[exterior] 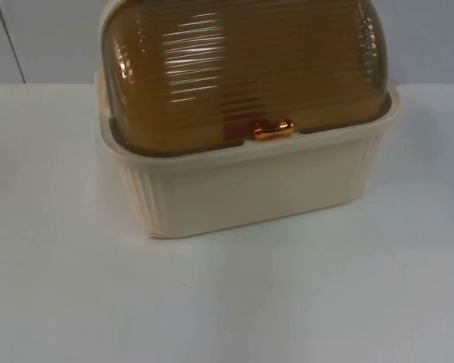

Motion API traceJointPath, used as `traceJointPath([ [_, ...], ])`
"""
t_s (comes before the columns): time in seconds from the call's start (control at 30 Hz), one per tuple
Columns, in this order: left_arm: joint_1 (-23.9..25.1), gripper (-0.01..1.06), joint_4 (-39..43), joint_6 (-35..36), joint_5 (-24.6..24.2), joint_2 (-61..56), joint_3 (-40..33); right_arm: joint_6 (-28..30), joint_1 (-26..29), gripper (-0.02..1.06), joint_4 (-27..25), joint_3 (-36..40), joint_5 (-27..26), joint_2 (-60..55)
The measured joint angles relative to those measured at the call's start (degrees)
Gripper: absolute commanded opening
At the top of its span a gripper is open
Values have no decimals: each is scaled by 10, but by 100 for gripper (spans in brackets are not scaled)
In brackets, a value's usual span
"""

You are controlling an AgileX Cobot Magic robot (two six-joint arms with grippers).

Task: Open the box lid with the left hand, place the block into the box with the right hand, then close the box lid with the left hand.

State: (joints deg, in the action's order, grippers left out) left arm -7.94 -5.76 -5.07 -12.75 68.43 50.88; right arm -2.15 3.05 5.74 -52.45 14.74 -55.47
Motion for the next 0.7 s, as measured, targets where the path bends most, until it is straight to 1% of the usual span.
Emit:
traceJointPath([
  [0.1,69,0,2,7,14,-3,0,0,0,105,0,0,0,0],
  [0.13,69,0,2,7,14,-3,0,0,0,105,0,0,0,0],
  [0.2,96,0,2,8,23,-3,0,0,0,105,0,0,0,0],
  [0.23,100,0,4,9,26,-1,0,0,0,105,0,0,-1,0],
  [0.37,102,0,4,9,27,8,0,0,0,105,0,0,-2,0],
  [0.47,96,0,4,9,13,15,9,0,0,105,0,0,-2,0],
  [0.63,74,0,5,10,-22,37,81,0,0,105,0,0,-3,0],
  [0.67,74,0,5,10,-22,37,81,0,0,105,0,0,-3,0],
  [0.7,71,0,5,10,-28,44,99,0,0,105,0,0,-3,0],
])
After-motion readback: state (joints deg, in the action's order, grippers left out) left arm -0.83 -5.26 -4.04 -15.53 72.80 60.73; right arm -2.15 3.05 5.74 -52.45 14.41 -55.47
